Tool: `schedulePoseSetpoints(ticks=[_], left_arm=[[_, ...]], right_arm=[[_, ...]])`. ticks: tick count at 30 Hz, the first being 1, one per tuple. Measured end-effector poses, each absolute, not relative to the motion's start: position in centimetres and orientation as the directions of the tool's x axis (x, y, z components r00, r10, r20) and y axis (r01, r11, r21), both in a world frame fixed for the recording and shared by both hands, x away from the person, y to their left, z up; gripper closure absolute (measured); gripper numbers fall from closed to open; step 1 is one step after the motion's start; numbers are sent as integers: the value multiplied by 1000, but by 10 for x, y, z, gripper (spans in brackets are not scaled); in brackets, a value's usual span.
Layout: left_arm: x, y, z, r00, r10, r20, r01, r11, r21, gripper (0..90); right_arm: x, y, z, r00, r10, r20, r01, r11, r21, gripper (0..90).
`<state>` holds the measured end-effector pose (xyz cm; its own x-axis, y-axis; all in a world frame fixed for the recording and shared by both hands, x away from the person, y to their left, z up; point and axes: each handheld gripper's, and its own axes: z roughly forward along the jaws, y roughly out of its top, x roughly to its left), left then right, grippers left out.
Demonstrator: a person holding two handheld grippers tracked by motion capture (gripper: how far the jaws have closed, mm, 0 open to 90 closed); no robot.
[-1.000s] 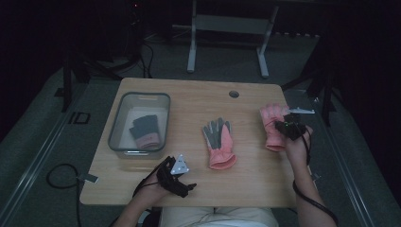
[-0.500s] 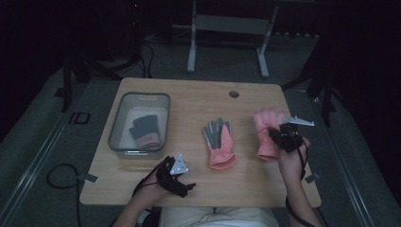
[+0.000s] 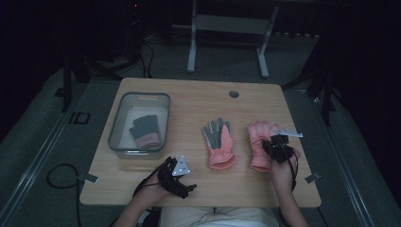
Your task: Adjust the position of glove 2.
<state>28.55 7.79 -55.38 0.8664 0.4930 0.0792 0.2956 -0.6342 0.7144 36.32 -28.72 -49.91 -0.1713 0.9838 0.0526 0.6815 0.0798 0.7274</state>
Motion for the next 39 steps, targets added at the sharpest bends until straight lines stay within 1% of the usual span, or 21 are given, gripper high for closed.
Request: schedulePoseSetpoints(ticks=[6, 12, 14, 16, 17, 19, 20, 21, 23, 24, 28, 29, 31, 35, 36, 39], left_arm=[[285, 78, -553, 868, 490, 78, 292, -633, 717, 76], [285, 78, -553, 869, 489, 81, 290, -634, 717, 76], [285, 79, -553, 869, 489, 80, 290, -633, 718, 76], [285, 79, -554, 868, 490, 81, 290, -634, 717, 76], [285, 79, -554, 868, 489, 81, 291, -634, 717, 76], [285, 79, -553, 871, 485, 72, 292, -631, 719, 76], [285, 79, -553, 870, 488, 70, 293, -626, 723, 76], [285, 79, -553, 869, 490, 68, 295, -623, 724, 76], [285, 79, -553, 871, 487, 70, 292, -626, 723, 77], [285, 79, -553, 871, 487, 70, 292, -626, 723, 76], [284, 78, -553, 873, 482, 78, 287, -635, 718, 76], [285, 78, -553, 872, 483, 78, 287, -633, 719, 76], [285, 78, -553, 872, 484, 76, 288, -631, 720, 76], [285, 78, -553, 872, 485, 75, 288, -629, 722, 76], [285, 78, -553, 872, 483, 76, 287, -631, 721, 76], [284, 78, -553, 872, 483, 75, 288, -631, 720, 76]], right_arm=[[371, -284, -516, -151, 987, 54, 703, 69, 707, 859], [373, -284, -523, -144, 988, 50, 702, 67, 709, 850], [373, -283, -524, -151, 987, 44, 703, 76, 708, 842], [374, -284, -523, -161, 986, 50, 704, 79, 706, 808], [374, -286, -520, -172, 984, 51, 702, 87, 707, 770], [374, -288, -515, -202, 978, 42, 699, 114, 706, 723], [375, -289, -512, -228, 973, 31, 697, 141, 704, 671], [374, -290, -508, -275, 961, 15, 679, 183, 711, 633], [373, -292, -502, -317, 948, -17, 655, 231, 720, 615], [373, -293, -498, -359, 933, -28, 631, 264, 729, 603], [378, -299, -493, -468, 881, -70, 589, 371, 718, 589], [379, -300, -494, -478, 875, -82, 585, 386, 714, 582], [381, -301, -498, -491, 868, -70, 593, 392, 704, 573], [383, -301, -506, -484, 872, -74, 602, 393, 695, 552], [383, -300, -514, -481, 871, -102, 599, 412, 687, 541], [380, -298, -520, -481, 868, -125, 586, 424, 690, 538]])
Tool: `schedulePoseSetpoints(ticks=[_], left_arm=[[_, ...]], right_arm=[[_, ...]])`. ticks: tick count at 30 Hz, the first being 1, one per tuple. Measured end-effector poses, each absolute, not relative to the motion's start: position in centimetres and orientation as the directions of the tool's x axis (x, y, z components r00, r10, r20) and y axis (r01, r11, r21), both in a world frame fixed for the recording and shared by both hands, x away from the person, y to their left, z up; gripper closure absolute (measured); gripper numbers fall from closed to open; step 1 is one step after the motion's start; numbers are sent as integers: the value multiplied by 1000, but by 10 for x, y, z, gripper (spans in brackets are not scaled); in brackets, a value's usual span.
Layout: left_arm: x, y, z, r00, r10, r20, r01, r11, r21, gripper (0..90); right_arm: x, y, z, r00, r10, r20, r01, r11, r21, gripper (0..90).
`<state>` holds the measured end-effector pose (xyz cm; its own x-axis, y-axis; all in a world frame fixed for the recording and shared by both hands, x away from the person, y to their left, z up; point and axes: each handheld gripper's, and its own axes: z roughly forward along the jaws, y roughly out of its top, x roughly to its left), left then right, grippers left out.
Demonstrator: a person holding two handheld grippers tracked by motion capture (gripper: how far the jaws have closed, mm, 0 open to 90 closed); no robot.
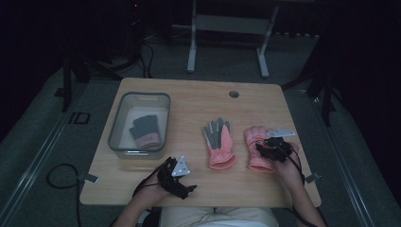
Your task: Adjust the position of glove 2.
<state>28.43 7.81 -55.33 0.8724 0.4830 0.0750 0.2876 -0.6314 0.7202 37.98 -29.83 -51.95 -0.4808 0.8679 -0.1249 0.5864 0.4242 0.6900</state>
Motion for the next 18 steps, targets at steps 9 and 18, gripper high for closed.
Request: schedulePoseSetpoints(ticks=[9, 18], left_arm=[[284, 77, -553, 872, 482, 82, 284, -636, 718, 76], [284, 76, -553, 872, 482, 88, 280, -638, 717, 76]], right_arm=[[379, -292, -529, -468, 870, -153, 590, 437, 679, 521], [380, -290, -527, -409, 907, -97, 632, 358, 688, 844]])
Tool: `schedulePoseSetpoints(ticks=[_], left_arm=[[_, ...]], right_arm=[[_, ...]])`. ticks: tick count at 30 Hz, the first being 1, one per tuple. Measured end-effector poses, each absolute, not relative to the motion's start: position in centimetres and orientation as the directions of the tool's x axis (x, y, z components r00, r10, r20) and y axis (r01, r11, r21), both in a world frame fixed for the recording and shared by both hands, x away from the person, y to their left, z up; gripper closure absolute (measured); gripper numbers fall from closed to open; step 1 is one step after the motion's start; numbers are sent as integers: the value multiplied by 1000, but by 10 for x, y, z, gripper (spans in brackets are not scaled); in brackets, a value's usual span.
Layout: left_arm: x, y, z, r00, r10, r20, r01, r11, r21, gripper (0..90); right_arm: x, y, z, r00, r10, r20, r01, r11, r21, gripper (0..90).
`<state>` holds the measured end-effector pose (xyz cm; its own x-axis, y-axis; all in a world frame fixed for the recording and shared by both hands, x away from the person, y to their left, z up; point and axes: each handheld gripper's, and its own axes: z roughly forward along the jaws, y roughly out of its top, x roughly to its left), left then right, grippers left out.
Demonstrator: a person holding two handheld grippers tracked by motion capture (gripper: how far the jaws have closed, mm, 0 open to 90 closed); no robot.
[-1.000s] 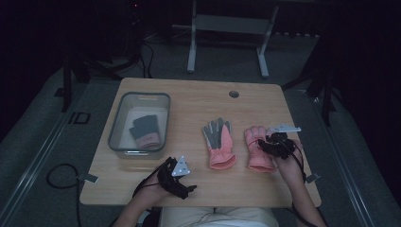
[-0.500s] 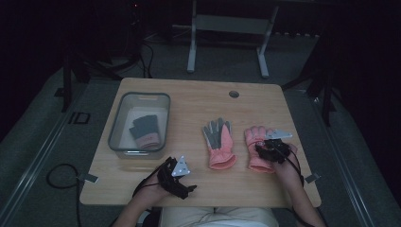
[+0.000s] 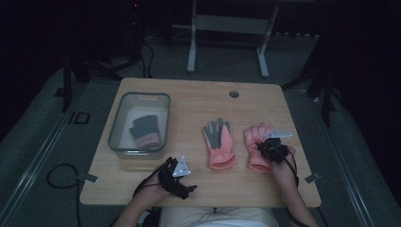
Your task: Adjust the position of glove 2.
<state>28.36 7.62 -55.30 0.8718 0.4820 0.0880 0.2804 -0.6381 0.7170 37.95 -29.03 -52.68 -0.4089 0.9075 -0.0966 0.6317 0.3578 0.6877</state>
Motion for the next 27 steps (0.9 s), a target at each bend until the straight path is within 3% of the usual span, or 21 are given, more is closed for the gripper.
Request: schedulePoseSetpoints(ticks=[3, 13, 27], left_arm=[[284, 77, -553, 871, 483, 87, 281, -636, 719, 76], [285, 78, -552, 869, 487, 88, 280, -630, 724, 76], [284, 77, -553, 875, 475, 95, 273, -646, 713, 76]], right_arm=[[379, -295, -518, -381, 924, -46, 636, 297, 712, 859], [376, -288, -485, -400, 916, -40, 593, 291, 751, 862], [374, -234, -422, -489, 870, -60, 495, 334, 802, 862]])
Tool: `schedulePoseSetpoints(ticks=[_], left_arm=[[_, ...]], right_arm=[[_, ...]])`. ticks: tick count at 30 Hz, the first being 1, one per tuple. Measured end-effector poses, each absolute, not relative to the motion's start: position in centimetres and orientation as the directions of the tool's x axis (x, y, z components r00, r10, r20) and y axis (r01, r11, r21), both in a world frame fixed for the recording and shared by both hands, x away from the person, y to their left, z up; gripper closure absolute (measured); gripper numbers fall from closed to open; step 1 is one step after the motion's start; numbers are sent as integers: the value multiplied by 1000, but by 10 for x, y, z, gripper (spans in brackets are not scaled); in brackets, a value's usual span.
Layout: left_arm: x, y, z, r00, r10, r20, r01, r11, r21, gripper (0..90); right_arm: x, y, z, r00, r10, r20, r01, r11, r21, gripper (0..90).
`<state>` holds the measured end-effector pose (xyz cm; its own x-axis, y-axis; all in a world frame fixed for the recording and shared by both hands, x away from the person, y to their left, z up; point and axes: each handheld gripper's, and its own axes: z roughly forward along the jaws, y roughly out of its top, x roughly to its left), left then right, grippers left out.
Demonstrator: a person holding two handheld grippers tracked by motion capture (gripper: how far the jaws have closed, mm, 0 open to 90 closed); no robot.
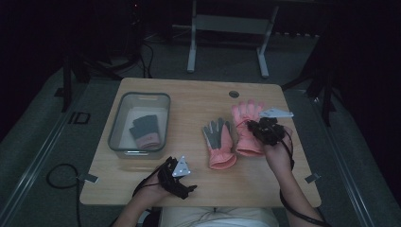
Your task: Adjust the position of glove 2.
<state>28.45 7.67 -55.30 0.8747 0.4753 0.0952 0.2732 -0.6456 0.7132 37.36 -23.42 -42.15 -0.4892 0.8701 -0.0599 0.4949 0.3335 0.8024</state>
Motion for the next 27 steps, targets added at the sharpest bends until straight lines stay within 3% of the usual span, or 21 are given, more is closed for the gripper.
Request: schedulePoseSetpoints(ticks=[11, 27], left_arm=[[284, 76, -552, 877, 473, 87, 274, -640, 718, 76], [285, 77, -551, 879, 470, 80, 276, -637, 720, 76]], right_arm=[[369, -173, -420, -559, 825, -76, 475, 394, 787, 861], [380, -153, -454, -561, 827, -21, 559, 397, 728, 858]])
